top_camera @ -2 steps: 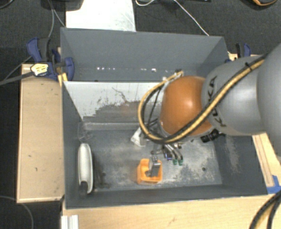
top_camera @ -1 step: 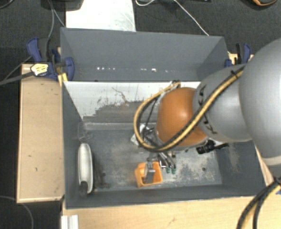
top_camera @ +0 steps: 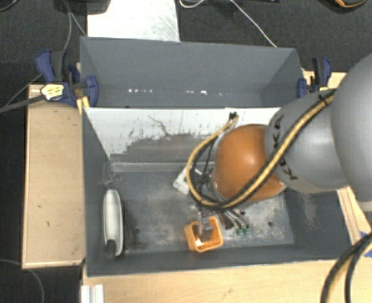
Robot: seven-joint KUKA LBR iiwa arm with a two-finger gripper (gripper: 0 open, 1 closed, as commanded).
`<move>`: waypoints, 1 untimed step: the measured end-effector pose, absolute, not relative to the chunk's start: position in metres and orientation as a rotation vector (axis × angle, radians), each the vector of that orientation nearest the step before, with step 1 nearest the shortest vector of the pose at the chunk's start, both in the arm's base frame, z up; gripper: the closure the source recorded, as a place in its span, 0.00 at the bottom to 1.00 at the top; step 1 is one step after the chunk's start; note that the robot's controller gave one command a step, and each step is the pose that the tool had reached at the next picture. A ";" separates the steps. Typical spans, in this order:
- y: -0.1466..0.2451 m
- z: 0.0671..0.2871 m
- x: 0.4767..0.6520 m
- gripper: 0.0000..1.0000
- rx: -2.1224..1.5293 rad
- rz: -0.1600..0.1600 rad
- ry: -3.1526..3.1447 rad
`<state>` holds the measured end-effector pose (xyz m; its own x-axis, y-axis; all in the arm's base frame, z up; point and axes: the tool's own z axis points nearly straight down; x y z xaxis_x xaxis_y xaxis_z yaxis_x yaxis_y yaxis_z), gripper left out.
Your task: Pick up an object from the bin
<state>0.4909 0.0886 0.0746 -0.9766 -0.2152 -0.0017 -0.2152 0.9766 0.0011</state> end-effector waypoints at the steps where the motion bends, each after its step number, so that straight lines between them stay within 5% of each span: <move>1: 0.089 0.075 0.491 1.00 -0.336 0.002 3.122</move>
Offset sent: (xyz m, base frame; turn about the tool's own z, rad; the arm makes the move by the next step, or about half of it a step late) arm -0.0036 -0.0016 0.0664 0.0539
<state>0.4909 0.0886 0.0746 -0.9771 -0.2130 -0.0016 -0.2130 0.9771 0.0012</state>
